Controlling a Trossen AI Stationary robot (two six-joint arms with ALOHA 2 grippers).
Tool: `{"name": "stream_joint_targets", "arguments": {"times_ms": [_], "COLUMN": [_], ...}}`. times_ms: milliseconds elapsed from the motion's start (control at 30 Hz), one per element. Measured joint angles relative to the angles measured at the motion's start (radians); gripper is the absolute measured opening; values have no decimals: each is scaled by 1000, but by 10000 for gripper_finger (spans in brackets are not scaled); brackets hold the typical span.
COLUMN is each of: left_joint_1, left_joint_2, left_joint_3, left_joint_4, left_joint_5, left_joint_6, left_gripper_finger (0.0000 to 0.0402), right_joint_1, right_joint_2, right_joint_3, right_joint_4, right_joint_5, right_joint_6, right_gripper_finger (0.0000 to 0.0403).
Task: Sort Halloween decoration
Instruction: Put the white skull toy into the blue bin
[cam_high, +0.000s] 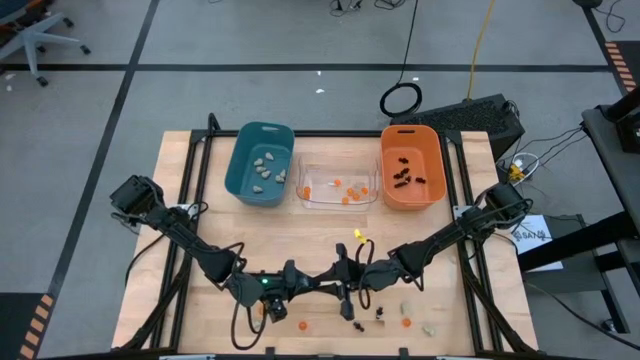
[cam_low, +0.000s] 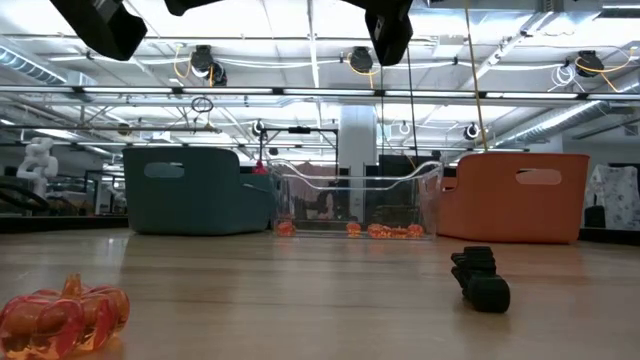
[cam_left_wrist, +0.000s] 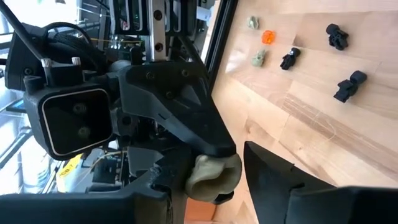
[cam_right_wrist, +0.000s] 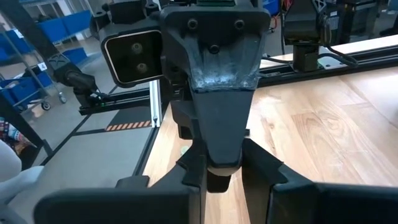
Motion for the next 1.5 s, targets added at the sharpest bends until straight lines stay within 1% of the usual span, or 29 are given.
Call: {"name": "stream_joint_targets", "arguments": {"times_ms": [67, 267, 400, 500, 633, 767, 867, 967, 1067, 1233, 1367, 1500], "left_joint_1": [0, 0, 0, -3, -15, -37, -51, -59, -63, -61, -44, -13], "left_joint_2": [0, 0, 0, 0, 0, 0, -7, -20, -49, -110, -176, -242], "left_joint_3": [0, 0, 0, 0, 0, 0, 0, 0, 0, 0, 0, 0], "left_joint_4": [0, -1, -1, 0, 0, 1, -1, 0, -1, 1, 3, -12], "left_joint_5": [0, 0, 0, 0, 0, -10, -31, -77, -92, -93, -93, -86], "left_joint_6": [0, -1, 0, 0, 0, 0, -1, 4, 0, -1, -17, -111], "left_gripper_finger": [128, 78, 78, 79, 80, 80, 80, 80, 80, 80, 80, 80], "right_joint_1": [0, 0, 0, 4, 4, 7, 19, 44, 70, 110, 146, 179], "right_joint_2": [0, 0, 0, 0, 0, -25, -57, -89, -108, -109, -109, -109], "right_joint_3": [0, 0, 0, 0, 0, 0, 0, 0, 0, 0, 0, 0], "right_joint_4": [-1, -2, -2, -8, -26, -111, -176, -229, -298, -390, -458, -474], "right_joint_5": [1, 0, 0, 6, 7, 7, 12, 28, 39, 44, 129, 207], "right_joint_6": [-1, -5, -22, -28, -32, -13, -1, -2, 0, 47, 97, 92], "right_gripper_finger": [45, 48, 68, 103, 165, 219, 249, 268, 275, 272, 268, 268]}}
